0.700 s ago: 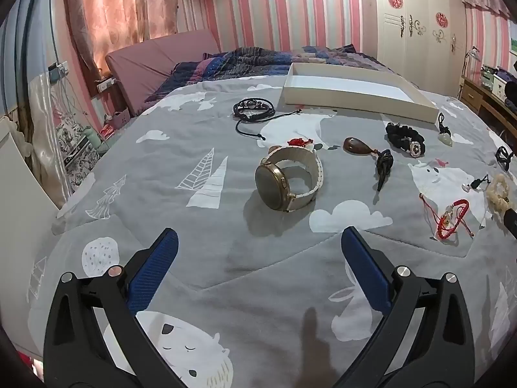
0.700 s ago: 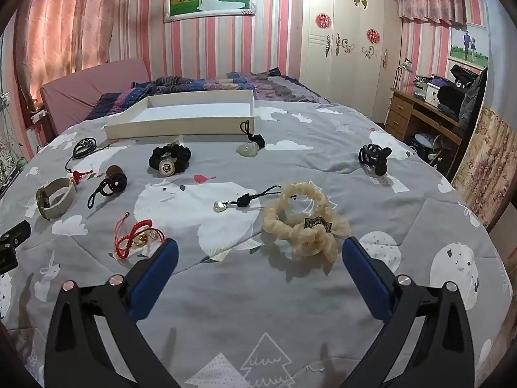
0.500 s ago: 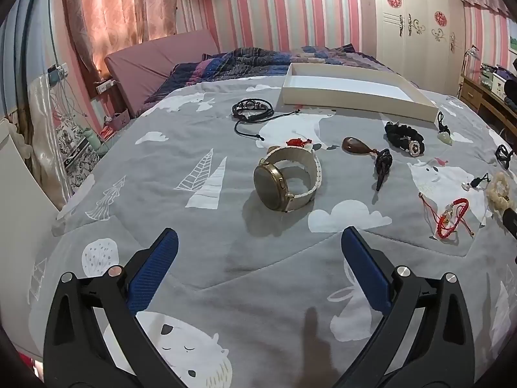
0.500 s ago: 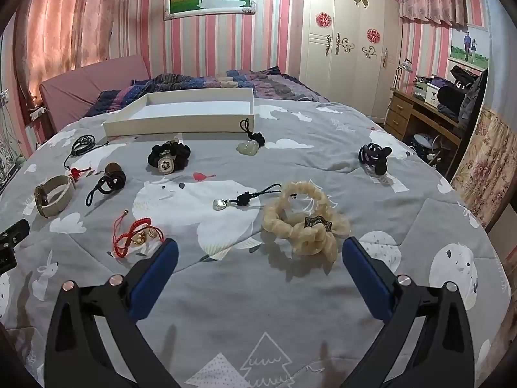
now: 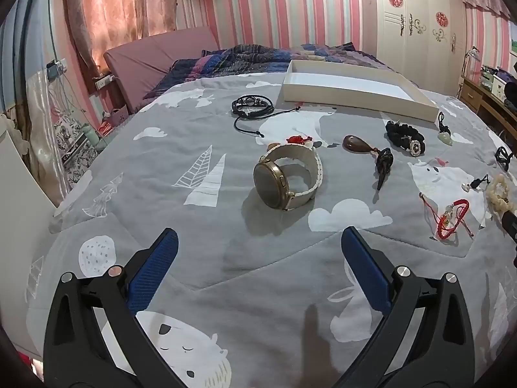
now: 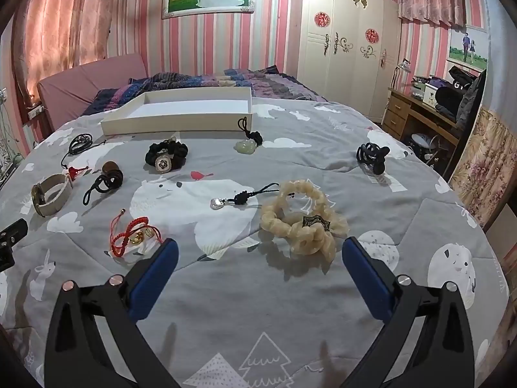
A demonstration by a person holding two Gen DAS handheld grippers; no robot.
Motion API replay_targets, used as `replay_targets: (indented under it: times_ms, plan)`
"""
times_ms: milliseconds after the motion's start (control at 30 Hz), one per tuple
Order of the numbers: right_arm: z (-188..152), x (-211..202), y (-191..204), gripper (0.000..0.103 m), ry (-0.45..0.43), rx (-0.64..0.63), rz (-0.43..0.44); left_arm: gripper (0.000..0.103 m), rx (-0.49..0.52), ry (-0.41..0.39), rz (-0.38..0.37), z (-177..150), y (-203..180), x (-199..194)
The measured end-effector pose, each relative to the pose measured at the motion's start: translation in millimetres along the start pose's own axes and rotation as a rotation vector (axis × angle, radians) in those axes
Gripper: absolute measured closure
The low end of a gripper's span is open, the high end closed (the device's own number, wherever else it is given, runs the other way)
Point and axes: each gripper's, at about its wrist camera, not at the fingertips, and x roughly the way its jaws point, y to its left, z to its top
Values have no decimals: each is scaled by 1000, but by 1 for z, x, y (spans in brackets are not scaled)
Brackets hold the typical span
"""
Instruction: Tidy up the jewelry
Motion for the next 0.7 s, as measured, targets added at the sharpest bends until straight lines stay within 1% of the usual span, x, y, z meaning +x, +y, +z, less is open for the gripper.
replay_targets:
  times_ms: [700]
  plan:
    - [-1,1,-3,2,11,7,1,3,-3,-1,-2,0,-1,-1]
